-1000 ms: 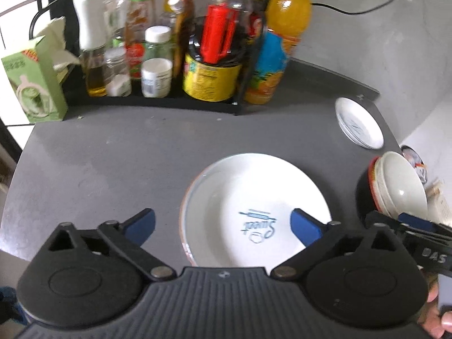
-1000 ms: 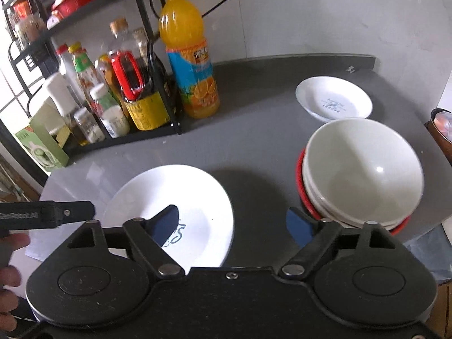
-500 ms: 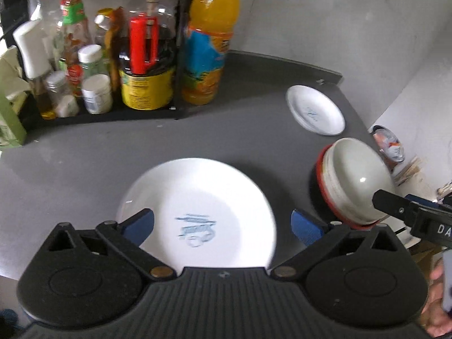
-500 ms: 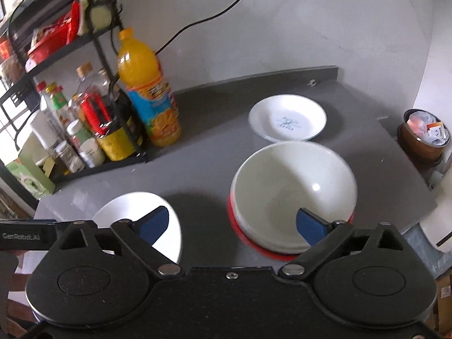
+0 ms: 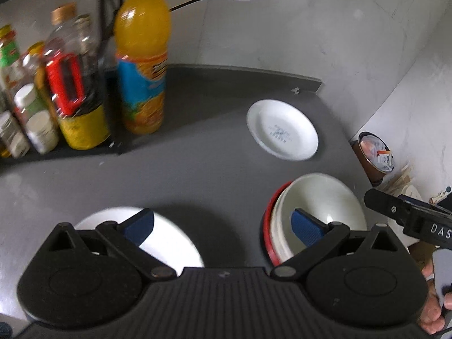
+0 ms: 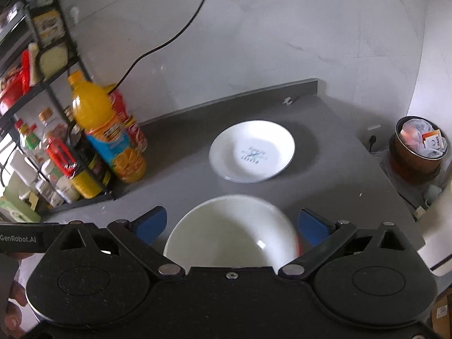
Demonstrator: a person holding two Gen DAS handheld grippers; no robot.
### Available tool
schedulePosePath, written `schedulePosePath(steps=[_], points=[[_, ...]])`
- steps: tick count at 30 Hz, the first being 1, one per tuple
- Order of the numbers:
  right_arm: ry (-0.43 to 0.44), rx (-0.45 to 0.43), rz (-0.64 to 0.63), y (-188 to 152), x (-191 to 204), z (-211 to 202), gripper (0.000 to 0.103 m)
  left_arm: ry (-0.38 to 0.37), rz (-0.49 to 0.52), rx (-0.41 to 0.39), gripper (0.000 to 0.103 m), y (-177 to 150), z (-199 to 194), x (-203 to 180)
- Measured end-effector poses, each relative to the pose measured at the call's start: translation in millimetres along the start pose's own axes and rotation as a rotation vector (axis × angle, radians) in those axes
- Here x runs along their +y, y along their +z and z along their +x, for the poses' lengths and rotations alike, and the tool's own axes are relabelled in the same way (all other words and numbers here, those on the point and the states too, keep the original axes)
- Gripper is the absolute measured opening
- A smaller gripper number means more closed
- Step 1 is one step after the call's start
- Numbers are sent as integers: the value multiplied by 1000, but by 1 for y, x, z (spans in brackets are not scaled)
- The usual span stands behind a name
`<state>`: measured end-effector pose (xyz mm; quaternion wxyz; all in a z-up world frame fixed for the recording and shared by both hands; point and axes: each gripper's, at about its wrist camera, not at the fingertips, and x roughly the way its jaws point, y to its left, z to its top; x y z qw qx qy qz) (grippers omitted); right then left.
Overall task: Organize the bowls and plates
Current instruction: 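Move both grippers toward the small white 'BAKERY' plate, then close the left gripper on the 'BAKERY' plate rim while the right gripper grips it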
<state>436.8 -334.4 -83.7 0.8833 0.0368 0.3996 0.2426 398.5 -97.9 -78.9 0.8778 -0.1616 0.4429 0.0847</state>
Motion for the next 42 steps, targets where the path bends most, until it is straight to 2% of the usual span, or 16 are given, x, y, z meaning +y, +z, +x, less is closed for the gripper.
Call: schedulePosePath(steps=[3, 11, 17, 24, 30, 35, 42], points=[[1, 4, 4, 14, -18, 11, 100, 0, 30, -22, 102, 16, 10, -20], [36, 30, 13, 46, -64, 45, 99, 4, -26, -19, 102, 54, 52, -52], [62, 63, 18, 61, -93, 72, 92, 31, -47, -10, 101, 77, 83, -65], [72, 109, 53, 75, -124, 109, 76, 65, -91, 8, 97, 95, 122, -70], [65, 153, 61, 80, -137, 145, 67, 65, -126, 43, 80, 106, 155, -63], [88, 192, 73, 79, -140, 175, 63, 38, -133, 77, 58, 112, 188, -54], [91, 224, 76, 79, -139, 208, 55, 15, -132, 115, 45, 118, 224, -47]])
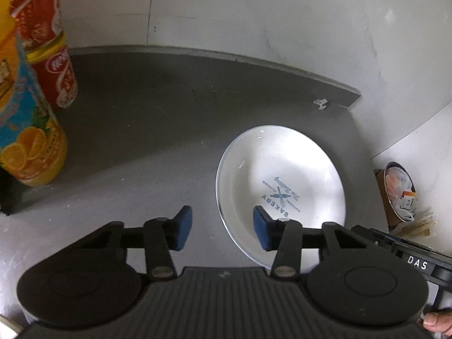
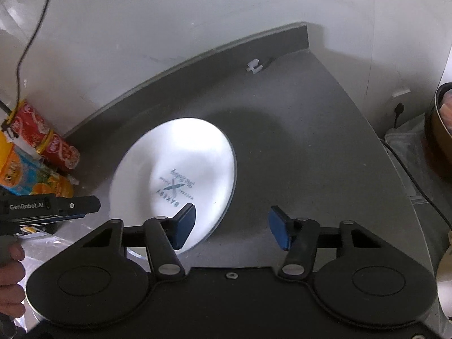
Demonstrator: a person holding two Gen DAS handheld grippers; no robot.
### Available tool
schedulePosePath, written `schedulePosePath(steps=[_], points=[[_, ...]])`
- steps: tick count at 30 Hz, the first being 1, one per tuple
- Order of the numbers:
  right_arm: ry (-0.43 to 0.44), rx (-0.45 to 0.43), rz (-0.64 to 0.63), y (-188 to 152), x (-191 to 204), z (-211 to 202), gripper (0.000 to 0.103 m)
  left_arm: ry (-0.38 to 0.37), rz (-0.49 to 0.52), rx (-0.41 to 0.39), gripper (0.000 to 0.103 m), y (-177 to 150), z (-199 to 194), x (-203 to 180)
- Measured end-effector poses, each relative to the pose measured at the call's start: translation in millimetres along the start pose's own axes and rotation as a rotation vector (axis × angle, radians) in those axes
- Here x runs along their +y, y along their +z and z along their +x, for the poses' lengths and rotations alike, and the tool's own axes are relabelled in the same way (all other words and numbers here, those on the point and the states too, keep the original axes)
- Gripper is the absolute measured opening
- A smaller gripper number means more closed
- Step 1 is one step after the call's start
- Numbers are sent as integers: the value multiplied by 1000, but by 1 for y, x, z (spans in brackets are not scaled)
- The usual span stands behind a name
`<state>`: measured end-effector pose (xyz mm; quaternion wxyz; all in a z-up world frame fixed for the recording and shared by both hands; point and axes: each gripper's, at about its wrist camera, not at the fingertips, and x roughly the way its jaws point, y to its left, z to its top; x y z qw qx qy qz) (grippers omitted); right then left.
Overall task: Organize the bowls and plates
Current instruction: 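Close the left gripper on the 'BAKERY' plate rim while the right gripper grips it, then carry the 'BAKERY' plate with both grippers over the plate stack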
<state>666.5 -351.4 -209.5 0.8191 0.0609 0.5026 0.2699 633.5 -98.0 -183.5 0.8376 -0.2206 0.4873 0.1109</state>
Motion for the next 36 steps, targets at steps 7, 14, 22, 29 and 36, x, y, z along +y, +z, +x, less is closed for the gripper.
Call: schedulePosePath(steps=[7, 14, 22, 29, 36], points=[[-11, 15, 21, 5, -13, 25, 44, 2, -11, 41, 29, 4, 32, 6], [20, 22, 29, 9, -15, 40, 37, -25, -29, 59, 26, 3, 54, 10], [19, 11, -31, 18, -3, 52, 26, -73, -52, 27, 14, 5, 58, 13], [14, 22, -59, 13, 6, 50, 15, -63, -45, 45, 12, 4, 53, 13], [37, -30, -90, 0, 16, 21, 11, -77, -42, 38, 11, -3, 34, 17]])
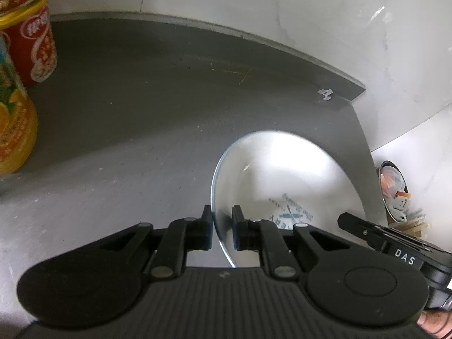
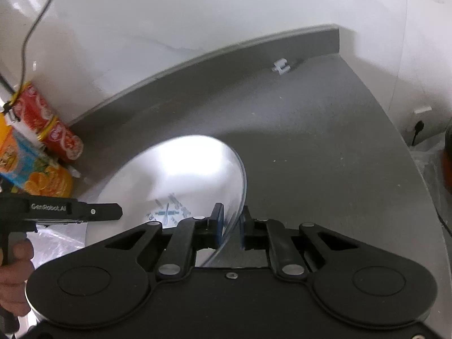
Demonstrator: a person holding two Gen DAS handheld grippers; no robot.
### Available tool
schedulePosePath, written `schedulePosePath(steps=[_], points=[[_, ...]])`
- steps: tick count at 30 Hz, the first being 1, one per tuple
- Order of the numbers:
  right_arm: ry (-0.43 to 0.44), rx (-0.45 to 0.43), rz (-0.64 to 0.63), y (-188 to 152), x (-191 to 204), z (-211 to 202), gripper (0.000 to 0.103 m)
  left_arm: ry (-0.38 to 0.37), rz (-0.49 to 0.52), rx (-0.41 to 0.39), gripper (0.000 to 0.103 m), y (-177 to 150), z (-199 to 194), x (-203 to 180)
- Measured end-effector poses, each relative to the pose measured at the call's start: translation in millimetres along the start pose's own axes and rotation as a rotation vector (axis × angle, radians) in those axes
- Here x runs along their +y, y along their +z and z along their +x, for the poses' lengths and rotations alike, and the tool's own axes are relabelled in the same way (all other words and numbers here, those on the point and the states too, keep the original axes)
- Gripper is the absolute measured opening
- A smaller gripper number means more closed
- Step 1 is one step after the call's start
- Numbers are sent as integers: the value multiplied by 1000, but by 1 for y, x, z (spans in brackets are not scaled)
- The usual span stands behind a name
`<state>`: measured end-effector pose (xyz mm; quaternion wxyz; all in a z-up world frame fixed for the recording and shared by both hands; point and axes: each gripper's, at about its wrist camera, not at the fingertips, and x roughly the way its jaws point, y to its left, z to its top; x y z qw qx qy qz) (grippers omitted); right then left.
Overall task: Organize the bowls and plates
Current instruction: 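Carry the 'BAKERY' plate with both grippers over the plate stack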
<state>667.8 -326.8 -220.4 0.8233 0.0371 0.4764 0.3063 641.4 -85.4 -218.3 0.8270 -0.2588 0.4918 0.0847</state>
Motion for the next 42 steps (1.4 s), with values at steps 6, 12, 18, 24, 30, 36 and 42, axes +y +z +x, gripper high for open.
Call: schedulePosePath(steps=[6, 12, 18, 24, 30, 36, 42], points=[[-3, -48, -1, -8, 12, -36, 11, -48, 11, -23, 11, -9, -25, -7], [-19, -87, -13, -16, 28, -74, 12, -74, 41, -51, 11, -22, -61, -14], [-45, -126, -15, -29, 48, -108, 12, -101, 54, -72, 11, -39, -96, -15], [-51, -155, -19, -44, 69, -136, 12, -133, 62, -91, 11, -54, -131, -4], [-40, -175, -14, -60, 99, -151, 12, -135, 67, -116, 11, -68, -167, 18], [-21, -180, -21, -77, 135, -155, 12, -115, 68, -131, 11, -85, -196, 49], [2, -172, -29, -98, 171, -154, 12, -97, 59, -143, 11, -101, -222, 87]])
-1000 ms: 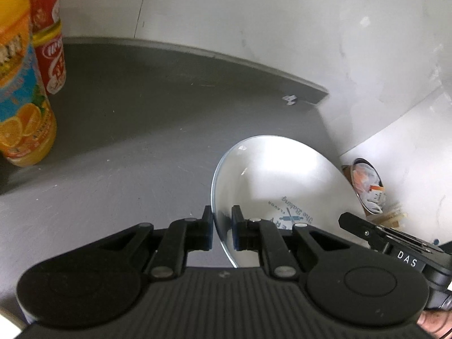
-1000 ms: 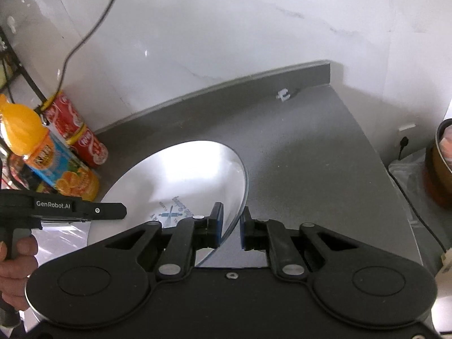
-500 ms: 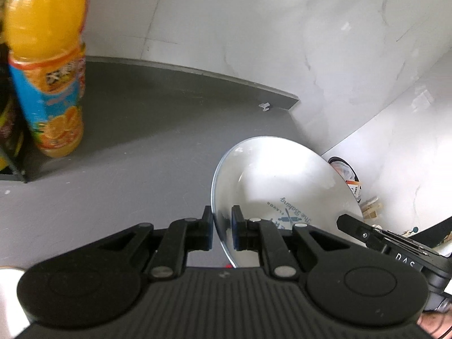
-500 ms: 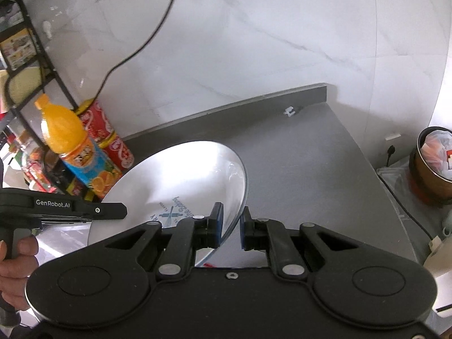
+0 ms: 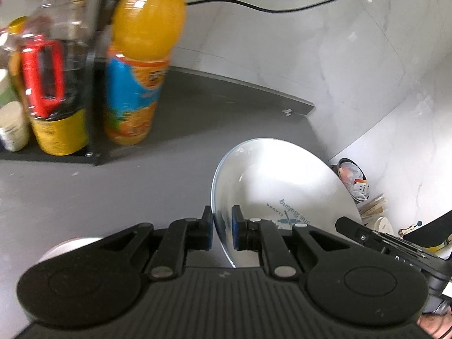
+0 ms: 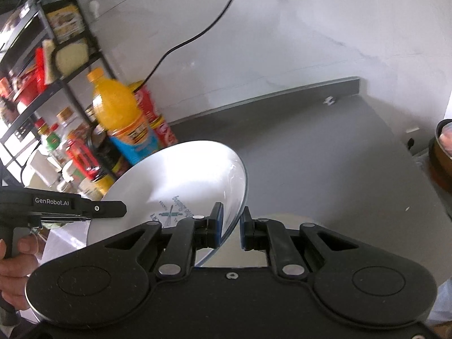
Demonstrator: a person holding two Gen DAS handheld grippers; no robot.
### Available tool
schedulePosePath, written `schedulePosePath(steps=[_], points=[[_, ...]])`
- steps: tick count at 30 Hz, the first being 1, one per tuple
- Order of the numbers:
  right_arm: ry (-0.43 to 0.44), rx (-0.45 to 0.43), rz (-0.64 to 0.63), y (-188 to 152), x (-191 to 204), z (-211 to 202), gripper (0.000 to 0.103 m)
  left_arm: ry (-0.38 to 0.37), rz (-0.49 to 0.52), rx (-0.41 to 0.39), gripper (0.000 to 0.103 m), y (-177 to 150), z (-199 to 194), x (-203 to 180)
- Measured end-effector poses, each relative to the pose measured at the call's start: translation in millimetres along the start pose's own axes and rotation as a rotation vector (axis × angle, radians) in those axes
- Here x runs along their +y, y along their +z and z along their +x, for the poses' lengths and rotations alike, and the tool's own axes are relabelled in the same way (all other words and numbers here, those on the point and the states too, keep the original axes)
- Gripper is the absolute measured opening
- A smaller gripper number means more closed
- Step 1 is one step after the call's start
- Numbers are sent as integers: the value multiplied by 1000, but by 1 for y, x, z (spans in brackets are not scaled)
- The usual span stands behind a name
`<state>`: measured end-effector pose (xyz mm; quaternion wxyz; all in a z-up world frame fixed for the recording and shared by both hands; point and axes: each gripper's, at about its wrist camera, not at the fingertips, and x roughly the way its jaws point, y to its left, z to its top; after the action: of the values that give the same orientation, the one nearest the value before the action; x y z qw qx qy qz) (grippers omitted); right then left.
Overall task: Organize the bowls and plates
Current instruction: 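Carry the 'BAKERY' plate with both grippers over the plate stack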
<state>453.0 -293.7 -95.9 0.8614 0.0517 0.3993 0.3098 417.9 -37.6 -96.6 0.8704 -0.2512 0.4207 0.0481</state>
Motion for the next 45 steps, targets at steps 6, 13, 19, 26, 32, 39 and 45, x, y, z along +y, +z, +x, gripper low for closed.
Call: schedulePosePath(steps=[6, 13, 19, 26, 32, 39, 45], points=[[19, 20, -10, -21, 37, 2, 12, 23, -14, -3, 11, -18, -24, 36], [35, 50, -26, -48, 74, 7, 12, 51, -36, 4, 11, -39, -45, 76], [41, 77, -35, -69, 95, 11, 12, 67, -55, 18, 11, -56, -58, 103], [30, 114, -46, -90, 110, 15, 12, 80, -71, 45, 11, -76, -60, 124], [13, 150, -52, -108, 114, 18, 12, 78, -90, 84, 11, -96, -52, 136], [-10, 185, -59, -123, 111, 21, 12, 80, -107, 123, 11, -116, -41, 141], [-32, 209, -84, -130, 114, 26, 12, 90, -114, 136, 12, -123, -33, 144]])
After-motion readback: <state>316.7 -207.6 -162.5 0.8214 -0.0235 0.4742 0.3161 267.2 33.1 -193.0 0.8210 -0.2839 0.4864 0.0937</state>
